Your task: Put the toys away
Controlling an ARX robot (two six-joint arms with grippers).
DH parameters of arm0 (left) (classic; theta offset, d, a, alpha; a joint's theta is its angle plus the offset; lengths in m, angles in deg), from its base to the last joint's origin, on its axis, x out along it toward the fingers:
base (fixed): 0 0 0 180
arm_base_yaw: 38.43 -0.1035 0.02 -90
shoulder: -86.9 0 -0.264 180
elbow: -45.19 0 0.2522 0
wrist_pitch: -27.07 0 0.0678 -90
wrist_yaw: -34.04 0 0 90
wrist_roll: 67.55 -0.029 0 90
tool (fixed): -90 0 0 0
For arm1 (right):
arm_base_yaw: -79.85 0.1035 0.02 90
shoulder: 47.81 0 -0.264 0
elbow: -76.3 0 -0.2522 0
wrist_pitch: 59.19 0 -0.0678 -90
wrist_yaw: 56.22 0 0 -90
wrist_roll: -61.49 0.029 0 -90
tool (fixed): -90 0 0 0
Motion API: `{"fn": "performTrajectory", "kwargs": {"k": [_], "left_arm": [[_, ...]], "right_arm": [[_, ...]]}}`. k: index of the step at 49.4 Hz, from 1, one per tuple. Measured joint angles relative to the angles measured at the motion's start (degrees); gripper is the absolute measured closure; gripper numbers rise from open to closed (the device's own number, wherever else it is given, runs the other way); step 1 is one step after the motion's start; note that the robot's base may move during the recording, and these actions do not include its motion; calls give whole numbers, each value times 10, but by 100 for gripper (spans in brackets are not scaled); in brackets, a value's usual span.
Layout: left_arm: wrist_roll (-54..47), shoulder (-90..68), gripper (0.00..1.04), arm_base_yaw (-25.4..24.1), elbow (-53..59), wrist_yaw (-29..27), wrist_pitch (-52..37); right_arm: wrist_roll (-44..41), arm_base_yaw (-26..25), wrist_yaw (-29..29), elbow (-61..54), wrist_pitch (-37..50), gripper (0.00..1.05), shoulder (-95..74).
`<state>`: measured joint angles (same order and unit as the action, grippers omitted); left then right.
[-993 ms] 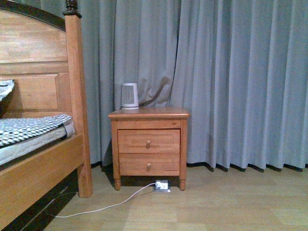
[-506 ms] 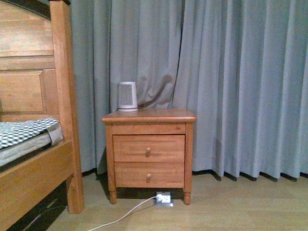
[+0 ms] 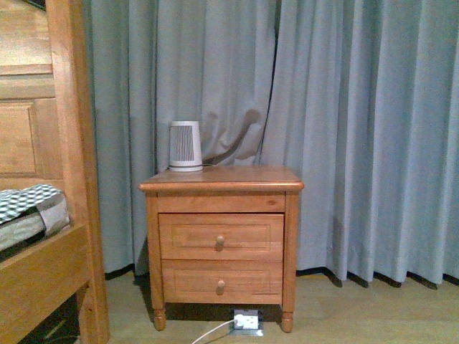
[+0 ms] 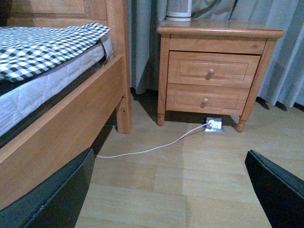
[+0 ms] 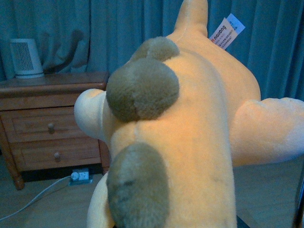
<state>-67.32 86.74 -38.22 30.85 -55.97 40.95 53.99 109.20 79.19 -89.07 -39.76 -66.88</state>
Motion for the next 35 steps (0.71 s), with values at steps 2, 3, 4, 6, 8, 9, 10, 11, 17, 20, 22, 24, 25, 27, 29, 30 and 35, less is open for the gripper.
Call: {"fn": "performTrajectory", "kwargs": {"k": [2, 3, 4, 6, 8, 9, 10, 11, 17, 20, 22, 24, 25, 27, 29, 30, 35], "left_arm": [[0, 0, 6, 0, 0, 0, 0], [0, 0, 6, 0, 0, 0, 0], [0, 0, 6, 0, 0, 0, 0], [0, 0, 6, 0, 0, 0, 0], [0, 0, 6, 0, 0, 0, 0], [0, 0, 6, 0, 0, 0, 0], [0, 0, 6, 0, 0, 0, 0], [0, 0, 6, 0, 0, 0, 0], [0, 0, 6, 0, 0, 0, 0], [0, 0, 6, 0, 0, 0, 0], [0, 0, 6, 0, 0, 0, 0], [0, 0, 6, 0, 0, 0, 0], [0, 0, 6, 0, 0, 0, 0], [0, 0, 6, 0, 0, 0, 0], [0, 0, 6, 0, 0, 0, 0], [0, 0, 6, 0, 0, 0, 0], [0, 0, 6, -2, 0, -3, 0]], "right_arm": [[0, 0, 0, 0, 0, 97, 0], [0, 0, 0, 0, 0, 97, 0], [0, 0, 0, 0, 0, 97, 0], [0, 0, 0, 0, 0, 97, 0], [0, 0, 0, 0, 0, 97, 0], [0, 0, 0, 0, 0, 97, 0], [0, 0, 0, 0, 0, 97, 0], [0, 0, 0, 0, 0, 97, 0], [0, 0, 0, 0, 0, 97, 0], [0, 0, 0, 0, 0, 97, 0], [0, 0, 0, 0, 0, 97, 0], [0, 0, 0, 0, 0, 97, 0], [0, 0, 0, 0, 0, 97, 0], [0, 0, 0, 0, 0, 97, 0], [0, 0, 0, 0, 0, 97, 0], [0, 0, 0, 0, 0, 97, 0], [0, 1, -5, 0, 0, 97, -1]]}}
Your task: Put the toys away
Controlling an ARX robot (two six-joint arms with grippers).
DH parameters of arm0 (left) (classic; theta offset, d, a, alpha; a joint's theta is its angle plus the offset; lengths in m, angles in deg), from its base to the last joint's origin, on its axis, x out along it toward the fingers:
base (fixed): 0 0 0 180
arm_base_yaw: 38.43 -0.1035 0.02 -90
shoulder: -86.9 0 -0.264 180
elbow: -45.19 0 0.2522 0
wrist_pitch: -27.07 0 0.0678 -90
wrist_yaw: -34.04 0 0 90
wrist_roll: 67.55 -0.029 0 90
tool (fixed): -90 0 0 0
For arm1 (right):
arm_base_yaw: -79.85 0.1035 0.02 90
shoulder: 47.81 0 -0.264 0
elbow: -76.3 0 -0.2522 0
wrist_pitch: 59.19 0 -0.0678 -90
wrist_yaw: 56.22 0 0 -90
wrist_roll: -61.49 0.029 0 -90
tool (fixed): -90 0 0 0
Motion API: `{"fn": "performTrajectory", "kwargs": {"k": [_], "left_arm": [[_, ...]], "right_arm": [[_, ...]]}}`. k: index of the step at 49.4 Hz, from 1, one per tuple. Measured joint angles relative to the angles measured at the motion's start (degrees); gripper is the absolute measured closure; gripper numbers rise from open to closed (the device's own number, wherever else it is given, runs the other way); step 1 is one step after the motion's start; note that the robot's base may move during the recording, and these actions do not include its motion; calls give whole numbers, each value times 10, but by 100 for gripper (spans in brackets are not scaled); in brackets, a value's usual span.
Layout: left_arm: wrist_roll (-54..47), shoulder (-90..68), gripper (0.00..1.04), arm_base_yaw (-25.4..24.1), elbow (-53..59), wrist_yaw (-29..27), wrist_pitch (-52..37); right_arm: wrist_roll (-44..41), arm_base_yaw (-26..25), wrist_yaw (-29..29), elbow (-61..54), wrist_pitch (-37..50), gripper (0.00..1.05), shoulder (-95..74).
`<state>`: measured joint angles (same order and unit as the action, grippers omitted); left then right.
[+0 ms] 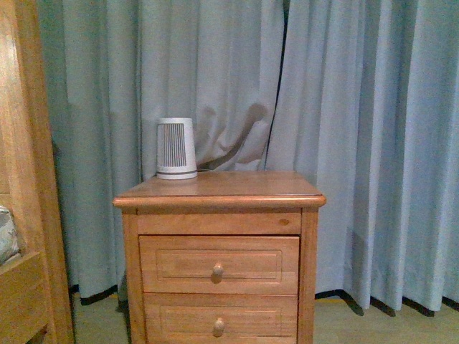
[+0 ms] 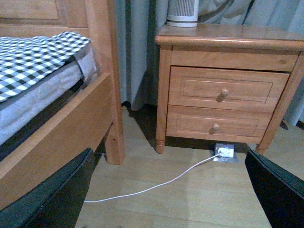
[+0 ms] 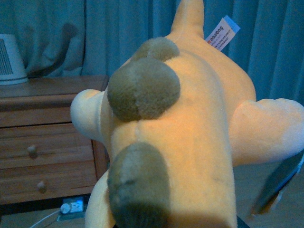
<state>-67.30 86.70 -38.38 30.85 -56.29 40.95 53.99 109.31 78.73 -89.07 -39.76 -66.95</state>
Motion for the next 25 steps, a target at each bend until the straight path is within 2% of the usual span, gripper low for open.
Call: {"fn": "performTrajectory", "kwargs": {"k": [25], "left_arm": [[0, 0, 6, 0, 0, 3, 0]], "right_arm": [[1, 0, 5, 0, 0, 97, 0]]}}
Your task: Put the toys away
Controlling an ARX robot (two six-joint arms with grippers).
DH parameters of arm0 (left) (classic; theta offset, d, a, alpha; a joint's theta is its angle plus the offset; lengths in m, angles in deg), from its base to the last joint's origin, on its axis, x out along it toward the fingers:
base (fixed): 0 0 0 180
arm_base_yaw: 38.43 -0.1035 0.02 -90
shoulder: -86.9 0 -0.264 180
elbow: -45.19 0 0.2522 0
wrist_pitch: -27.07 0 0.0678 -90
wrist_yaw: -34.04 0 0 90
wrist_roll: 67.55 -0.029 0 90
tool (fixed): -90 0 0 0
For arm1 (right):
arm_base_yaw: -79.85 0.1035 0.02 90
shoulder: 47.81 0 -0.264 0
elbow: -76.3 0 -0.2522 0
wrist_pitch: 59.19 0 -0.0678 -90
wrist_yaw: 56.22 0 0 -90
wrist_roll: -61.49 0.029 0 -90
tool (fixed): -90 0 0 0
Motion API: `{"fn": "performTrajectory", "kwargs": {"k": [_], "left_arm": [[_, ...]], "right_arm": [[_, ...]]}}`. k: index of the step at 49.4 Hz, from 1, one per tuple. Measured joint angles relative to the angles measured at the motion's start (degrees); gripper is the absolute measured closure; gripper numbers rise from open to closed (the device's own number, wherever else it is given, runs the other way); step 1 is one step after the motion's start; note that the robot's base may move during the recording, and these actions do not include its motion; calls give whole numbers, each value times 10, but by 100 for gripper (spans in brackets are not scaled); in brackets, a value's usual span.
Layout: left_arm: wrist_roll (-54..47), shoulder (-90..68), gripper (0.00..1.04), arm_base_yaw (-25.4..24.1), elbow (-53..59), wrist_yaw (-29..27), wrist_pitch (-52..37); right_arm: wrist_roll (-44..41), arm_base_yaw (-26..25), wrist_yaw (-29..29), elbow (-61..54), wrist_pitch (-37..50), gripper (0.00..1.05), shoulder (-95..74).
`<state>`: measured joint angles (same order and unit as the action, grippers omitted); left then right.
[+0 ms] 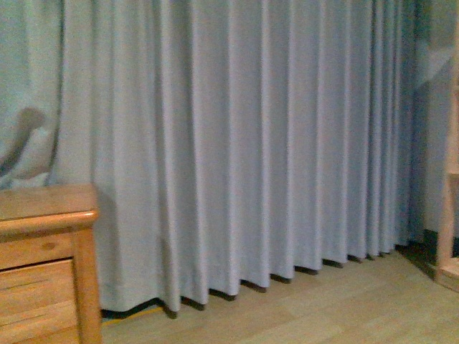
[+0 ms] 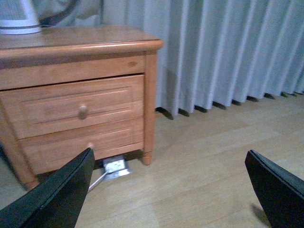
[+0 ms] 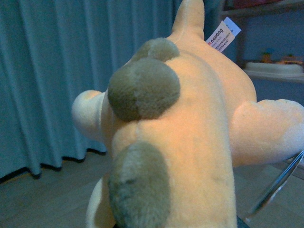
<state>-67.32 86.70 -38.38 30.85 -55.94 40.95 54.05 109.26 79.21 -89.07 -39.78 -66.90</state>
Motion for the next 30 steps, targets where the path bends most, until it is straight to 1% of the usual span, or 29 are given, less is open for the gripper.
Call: {"fn": "performTrajectory", "kwargs": {"k": [30], "left_arm": [[0, 0, 6, 0, 0, -2, 0]], "right_arm": [[1, -1, 0, 0, 0, 98, 0]]}}
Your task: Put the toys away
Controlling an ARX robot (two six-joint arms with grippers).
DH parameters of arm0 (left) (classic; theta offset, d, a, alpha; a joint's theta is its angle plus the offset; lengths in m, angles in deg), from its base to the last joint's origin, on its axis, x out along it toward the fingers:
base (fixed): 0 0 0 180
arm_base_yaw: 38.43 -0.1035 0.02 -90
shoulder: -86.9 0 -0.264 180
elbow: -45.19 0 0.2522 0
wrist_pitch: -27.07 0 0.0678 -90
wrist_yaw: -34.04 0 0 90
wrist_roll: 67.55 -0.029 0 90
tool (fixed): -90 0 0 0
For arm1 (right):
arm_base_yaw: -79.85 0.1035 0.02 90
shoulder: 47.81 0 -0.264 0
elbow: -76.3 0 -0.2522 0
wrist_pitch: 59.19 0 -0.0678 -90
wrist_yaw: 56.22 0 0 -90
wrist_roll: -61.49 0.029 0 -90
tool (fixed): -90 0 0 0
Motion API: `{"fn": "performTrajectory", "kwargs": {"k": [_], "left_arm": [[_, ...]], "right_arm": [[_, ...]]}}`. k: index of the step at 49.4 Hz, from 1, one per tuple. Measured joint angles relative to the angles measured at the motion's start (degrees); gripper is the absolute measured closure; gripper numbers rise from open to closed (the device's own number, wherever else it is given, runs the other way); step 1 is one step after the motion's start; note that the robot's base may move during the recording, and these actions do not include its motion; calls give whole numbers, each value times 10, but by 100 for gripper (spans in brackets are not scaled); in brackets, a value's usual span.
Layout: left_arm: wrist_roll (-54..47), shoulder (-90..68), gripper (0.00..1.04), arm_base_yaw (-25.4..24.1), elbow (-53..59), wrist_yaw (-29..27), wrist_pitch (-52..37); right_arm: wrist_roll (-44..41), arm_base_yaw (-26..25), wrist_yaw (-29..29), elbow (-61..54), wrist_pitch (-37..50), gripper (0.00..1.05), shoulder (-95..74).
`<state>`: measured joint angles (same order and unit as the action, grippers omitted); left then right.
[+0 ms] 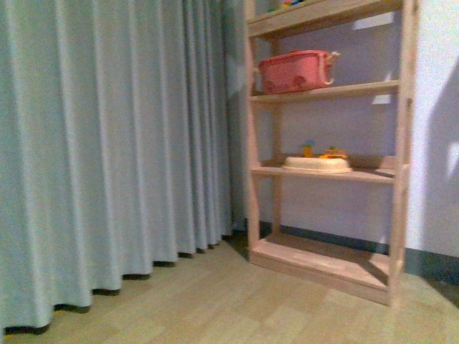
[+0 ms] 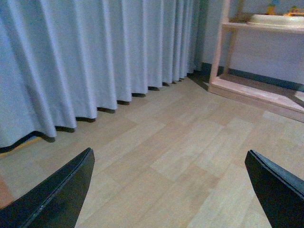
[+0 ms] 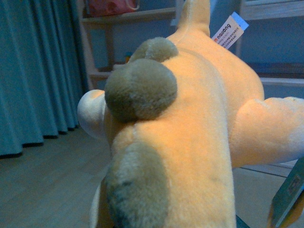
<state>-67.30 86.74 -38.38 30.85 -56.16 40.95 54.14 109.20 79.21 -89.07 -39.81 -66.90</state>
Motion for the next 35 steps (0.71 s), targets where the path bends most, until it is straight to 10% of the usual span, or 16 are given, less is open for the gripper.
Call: {"fn": "performTrajectory", "kwargs": {"k": [35], "left_arm": [[0, 0, 6, 0, 0, 2, 0]], "right_arm": [[0, 0, 0, 0, 0, 98, 0]]}}
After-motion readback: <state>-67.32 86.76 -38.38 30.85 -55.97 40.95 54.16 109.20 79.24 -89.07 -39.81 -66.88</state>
